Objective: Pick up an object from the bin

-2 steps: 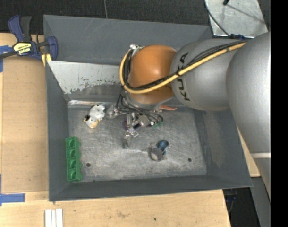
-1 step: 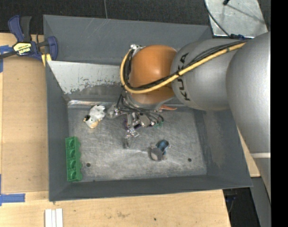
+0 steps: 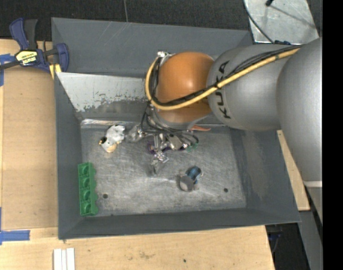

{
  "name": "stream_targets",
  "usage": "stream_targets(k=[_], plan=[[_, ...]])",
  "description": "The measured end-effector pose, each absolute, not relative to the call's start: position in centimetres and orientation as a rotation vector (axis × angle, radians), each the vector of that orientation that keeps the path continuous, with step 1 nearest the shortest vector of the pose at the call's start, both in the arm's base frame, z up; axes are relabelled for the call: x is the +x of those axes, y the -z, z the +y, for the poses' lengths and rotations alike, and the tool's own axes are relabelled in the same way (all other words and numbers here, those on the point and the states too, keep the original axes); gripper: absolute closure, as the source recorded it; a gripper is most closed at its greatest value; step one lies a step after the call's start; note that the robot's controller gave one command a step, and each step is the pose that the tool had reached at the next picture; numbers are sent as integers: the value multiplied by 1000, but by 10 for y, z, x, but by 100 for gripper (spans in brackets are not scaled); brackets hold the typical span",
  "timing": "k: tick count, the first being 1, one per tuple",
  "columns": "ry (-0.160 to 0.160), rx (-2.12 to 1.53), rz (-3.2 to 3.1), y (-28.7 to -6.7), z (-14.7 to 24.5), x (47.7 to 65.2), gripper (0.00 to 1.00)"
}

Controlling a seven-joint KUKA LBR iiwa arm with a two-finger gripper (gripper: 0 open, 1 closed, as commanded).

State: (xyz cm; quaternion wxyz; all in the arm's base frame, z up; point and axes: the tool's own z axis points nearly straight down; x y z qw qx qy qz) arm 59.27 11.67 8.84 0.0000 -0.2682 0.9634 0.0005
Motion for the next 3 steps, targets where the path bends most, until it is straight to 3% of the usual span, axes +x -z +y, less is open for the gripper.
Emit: stream_targets(k=[1, 2, 3], plan=[[0, -971, 2982, -118, 112, 608, 0], [-4, -804, 3032, -116, 68, 598, 0], [-1, -975, 2986, -153, 18, 609, 0]])
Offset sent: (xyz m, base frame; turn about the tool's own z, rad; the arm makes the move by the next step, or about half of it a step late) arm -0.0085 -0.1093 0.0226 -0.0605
